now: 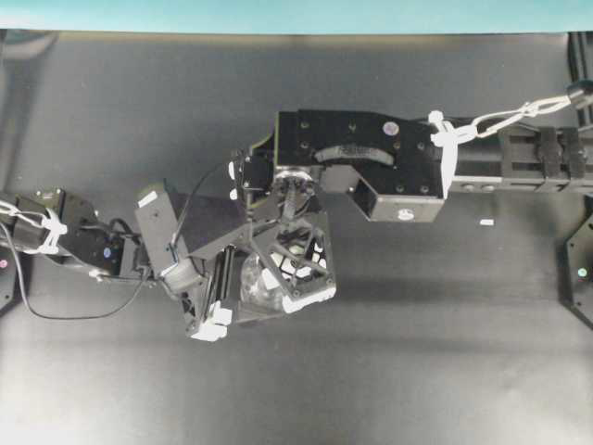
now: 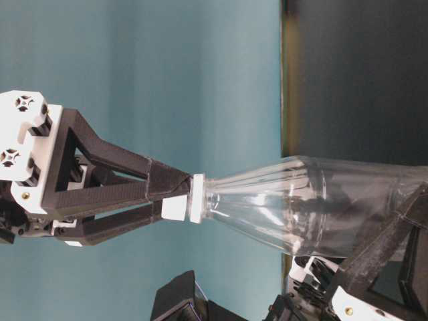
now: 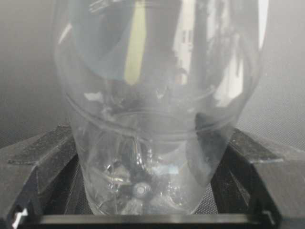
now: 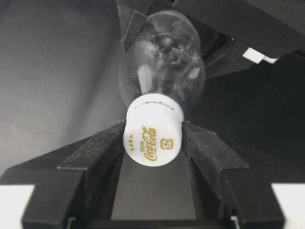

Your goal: Open the bottle cap by holding the bottle with the left arm and twisting the cap with the right arm.

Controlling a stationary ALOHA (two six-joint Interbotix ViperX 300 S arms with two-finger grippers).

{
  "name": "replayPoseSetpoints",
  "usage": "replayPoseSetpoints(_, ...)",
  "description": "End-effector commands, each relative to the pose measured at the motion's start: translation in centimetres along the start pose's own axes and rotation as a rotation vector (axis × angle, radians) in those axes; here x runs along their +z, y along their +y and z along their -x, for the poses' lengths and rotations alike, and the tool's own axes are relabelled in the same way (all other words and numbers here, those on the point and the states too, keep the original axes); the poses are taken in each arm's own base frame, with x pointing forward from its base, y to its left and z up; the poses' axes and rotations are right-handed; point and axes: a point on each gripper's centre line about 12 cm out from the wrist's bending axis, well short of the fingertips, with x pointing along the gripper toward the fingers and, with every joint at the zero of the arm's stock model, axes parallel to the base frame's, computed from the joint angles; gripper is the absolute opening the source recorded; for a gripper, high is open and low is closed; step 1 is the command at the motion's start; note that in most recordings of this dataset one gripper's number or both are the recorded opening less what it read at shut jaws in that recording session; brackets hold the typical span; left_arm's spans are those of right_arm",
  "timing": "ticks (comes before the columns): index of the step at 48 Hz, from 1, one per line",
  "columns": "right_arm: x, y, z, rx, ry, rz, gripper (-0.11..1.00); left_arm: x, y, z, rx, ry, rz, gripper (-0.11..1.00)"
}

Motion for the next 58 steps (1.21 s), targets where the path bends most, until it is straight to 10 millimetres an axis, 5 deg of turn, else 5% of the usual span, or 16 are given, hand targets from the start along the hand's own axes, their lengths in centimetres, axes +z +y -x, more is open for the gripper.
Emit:
replayPoseSetpoints(1,0.3,0.9,0.7,-0.001,-0.020,0.005,0.38,0.1,0.4,-0.1,0.010,-0.006,0.010,0.83)
replayPoseSetpoints(5,0.3,1.3,1.1,-0.006,-0.033,0.009,0.40,0.1,0.4,-0.1,0.010,-0.006,0.010,0.83)
replayPoseSetpoints(11,0.5,1.7,1.5,-0.025,-0.065,0.005,0.73,0.1,0.4,-0.1,0.010,-0.006,0.010,0.83)
replayPoseSetpoints(15,0.3,2.1,1.9,-0.042,-0.071,-0.005,0.85,0.1,0.4,-0.1,0.010,-0.004,0.010,0.83)
replayPoseSetpoints(26,-0.6,2.9,5.1,-0.057,-0.127,-0.183,0.84,0.0,0.4,-0.1,0.012,-0.001,0.011,0.83)
replayPoseSetpoints(35,-1.2,1.6,8.3,-0.043,-0.147,-0.656,0.83,0.1,0.4,-0.1,0.010,-0.004,0.010,0.83)
replayPoseSetpoints(43,-2.1,-0.1,8.3,-0.040,-0.077,-0.973,0.83,0.0,0.4,-0.1,0.010,-0.004,0.009,0.83)
replayPoseSetpoints(58,-0.1,-1.2,6.4,-0.005,-0.142,-1.160,0.80,-0.1,0.4,0.0,0.011,0.001,0.009,0.83)
